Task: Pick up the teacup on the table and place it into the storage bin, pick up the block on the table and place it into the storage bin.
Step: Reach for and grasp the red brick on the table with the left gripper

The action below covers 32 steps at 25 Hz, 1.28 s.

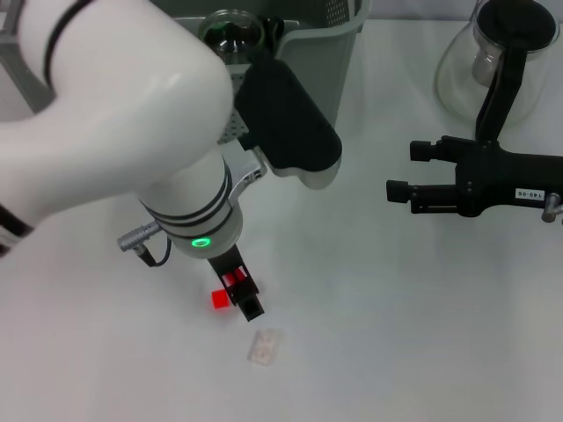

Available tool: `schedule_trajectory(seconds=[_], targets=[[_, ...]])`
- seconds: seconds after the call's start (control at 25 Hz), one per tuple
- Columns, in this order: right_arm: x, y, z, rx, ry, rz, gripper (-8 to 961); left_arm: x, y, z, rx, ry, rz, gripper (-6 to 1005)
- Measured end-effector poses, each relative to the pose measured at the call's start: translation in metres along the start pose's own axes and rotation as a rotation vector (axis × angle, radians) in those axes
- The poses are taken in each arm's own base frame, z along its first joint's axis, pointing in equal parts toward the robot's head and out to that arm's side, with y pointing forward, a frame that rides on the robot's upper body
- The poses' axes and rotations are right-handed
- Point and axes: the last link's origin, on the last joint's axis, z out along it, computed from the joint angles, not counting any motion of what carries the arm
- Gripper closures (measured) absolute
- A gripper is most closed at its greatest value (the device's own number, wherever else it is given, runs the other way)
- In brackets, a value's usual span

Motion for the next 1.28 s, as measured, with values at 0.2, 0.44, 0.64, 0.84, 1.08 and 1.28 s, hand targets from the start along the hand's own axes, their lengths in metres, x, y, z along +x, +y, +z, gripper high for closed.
schedule_trajectory(seconds=[0.2,0.44,0.64,0.84,1.08,1.28], targets=[[0.001,0.000,0.000,0.000,0.002,-0.003,19,0.002,0.000,0.004,0.012,-0.008,-0.003,78],[0.002,0.001,0.000,0.002,-0.001,-0.006,19,0.004,0.000,0.005,0.017,0.000,-0.003,75],[0.003,0.001,-0.001,0.003,-0.001,-0.005,19,0.007,0.000,0.007,0.021,0.008,-0.004,76],[0.003,0.001,-0.001,0.002,-0.001,-0.006,20,0.006,-0.001,0.010,0.022,0.000,-0.006,77],[0.003,0.001,0.000,0.002,-0.001,-0.007,20,0.006,-0.001,0.012,0.022,-0.005,-0.006,79],[0.003,0.001,0.000,0.002,-0.001,-0.007,21,0.006,0.000,0.014,0.025,-0.006,0.001,80]])
